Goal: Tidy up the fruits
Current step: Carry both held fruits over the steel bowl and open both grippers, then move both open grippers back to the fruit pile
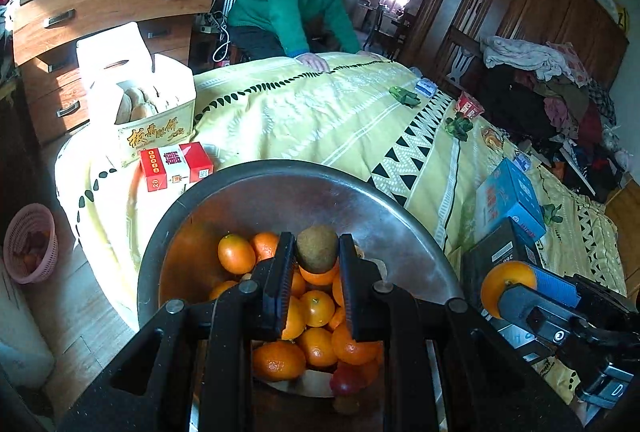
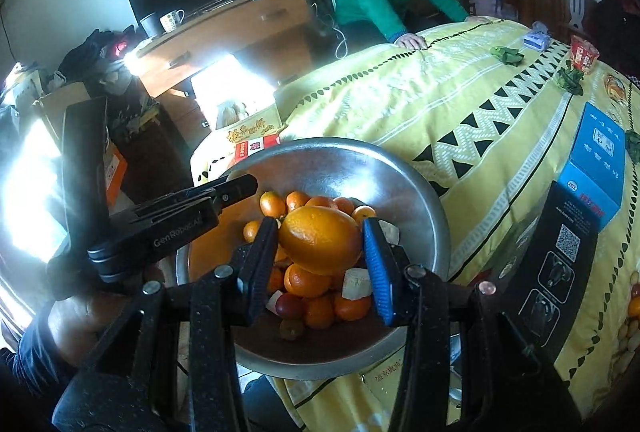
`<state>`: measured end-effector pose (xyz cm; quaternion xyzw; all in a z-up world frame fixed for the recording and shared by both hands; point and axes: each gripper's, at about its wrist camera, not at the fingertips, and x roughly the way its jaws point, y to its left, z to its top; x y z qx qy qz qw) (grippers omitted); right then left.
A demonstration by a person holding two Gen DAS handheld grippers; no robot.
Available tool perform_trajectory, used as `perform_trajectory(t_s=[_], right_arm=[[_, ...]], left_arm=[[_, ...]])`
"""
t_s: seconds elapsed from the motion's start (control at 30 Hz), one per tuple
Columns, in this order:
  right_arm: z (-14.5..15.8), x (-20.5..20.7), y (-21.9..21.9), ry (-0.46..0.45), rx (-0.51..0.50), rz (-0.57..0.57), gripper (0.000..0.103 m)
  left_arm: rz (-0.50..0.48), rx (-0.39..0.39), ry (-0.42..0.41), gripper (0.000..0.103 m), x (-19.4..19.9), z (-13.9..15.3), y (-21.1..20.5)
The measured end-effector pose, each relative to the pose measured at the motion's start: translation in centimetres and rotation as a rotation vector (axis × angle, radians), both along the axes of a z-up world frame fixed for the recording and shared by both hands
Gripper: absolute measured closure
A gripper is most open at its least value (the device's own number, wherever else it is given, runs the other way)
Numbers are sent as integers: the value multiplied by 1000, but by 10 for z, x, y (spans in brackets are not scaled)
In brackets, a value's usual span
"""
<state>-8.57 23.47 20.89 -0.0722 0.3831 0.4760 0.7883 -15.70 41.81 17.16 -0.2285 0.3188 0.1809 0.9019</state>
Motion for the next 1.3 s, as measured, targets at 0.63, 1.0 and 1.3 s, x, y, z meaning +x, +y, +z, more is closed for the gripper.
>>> perform_trajectory(t_s=[0.63,1.0,1.3], right_arm=[[-19,2,22,39,-38,-2,59],[-27,4,26,55,-50,-7,59],[-35,6,27,68,-66,-11,58]], left_arm=[[-10,-27,15,82,2,-11,7],[-16,-44,43,82,8,-23,7],[24,-56,57,56,4,-30,12]])
